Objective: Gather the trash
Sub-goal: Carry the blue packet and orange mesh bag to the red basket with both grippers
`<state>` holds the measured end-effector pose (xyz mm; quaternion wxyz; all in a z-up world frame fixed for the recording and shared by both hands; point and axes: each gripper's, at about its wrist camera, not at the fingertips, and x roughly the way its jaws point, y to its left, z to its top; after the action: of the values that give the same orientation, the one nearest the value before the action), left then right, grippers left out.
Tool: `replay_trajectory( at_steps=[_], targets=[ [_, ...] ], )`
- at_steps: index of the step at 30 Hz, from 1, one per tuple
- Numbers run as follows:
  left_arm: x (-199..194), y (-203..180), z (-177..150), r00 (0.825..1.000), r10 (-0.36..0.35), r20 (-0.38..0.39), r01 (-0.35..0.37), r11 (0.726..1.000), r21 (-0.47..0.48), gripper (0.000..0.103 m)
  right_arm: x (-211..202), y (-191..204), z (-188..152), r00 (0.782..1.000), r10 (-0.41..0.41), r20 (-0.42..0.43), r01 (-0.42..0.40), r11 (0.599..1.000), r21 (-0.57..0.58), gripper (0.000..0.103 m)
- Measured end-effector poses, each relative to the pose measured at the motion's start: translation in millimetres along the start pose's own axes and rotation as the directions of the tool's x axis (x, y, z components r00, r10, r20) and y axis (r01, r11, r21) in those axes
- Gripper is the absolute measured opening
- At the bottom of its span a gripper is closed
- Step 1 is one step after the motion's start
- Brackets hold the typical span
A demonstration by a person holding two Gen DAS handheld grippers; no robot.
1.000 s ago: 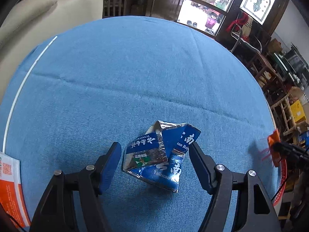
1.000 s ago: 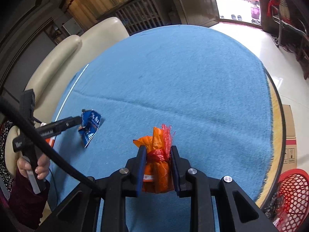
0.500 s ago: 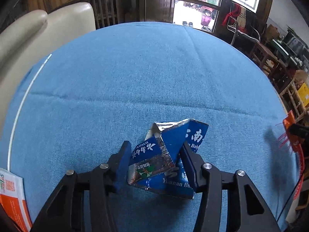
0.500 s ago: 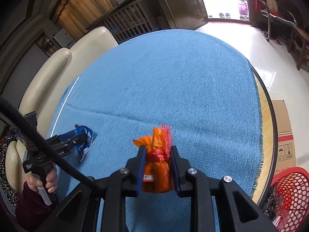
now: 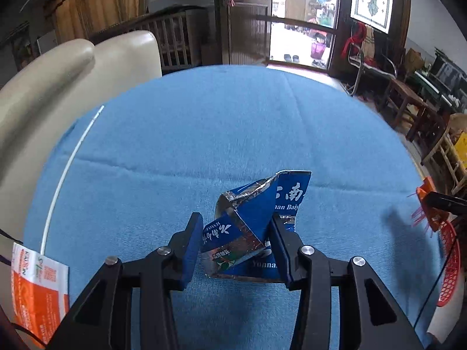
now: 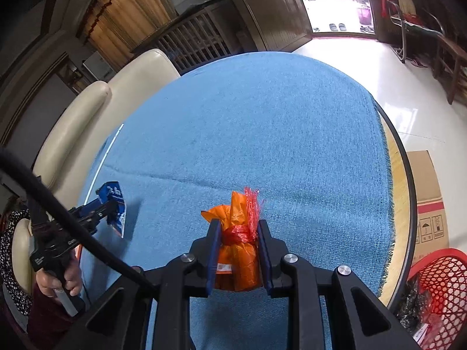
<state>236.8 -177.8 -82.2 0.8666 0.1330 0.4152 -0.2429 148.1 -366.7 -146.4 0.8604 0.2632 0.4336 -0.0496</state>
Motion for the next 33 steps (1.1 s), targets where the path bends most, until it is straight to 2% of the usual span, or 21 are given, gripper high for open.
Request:
replay_trajectory(
  at_steps=[8, 17, 24, 33],
  targets=[
    [-61.5, -13.7, 2.1, 0.994, -0.068, 0.084, 0.067, 0.998, 0.014, 0.047, -41.1, 1.1, -2.0, 0.995, 0.035, 0.089, -0.034, 0.999, -0.012, 0.026],
    [-109.6, -88.5, -8.7, 0.976, -0.203, 0.083, 0.195, 0.976, 0.096, 0.047, -122.0, -24.9, -23.9, 0.976, 0.040, 0.214, -0.043, 0.999, 0.007, 0.026],
    [-138.3, -155.9, -18.5, 0.961, -0.266, 0.071, 0.251, 0.954, 0.163, 0.047, -192.6, -70.6, -61.2, 0.947, 0.023, 0.321, -0.044, 0.997, 0.057, 0.026],
    [-144.2, -241.7, -26.5, 0.947, -0.320, 0.018, 0.302, 0.911, 0.280, 0.047, -246.5, -161.8, -117.1, 0.924, -0.043, 0.380, -0.040, 0.978, 0.206, 0.026]
  ],
)
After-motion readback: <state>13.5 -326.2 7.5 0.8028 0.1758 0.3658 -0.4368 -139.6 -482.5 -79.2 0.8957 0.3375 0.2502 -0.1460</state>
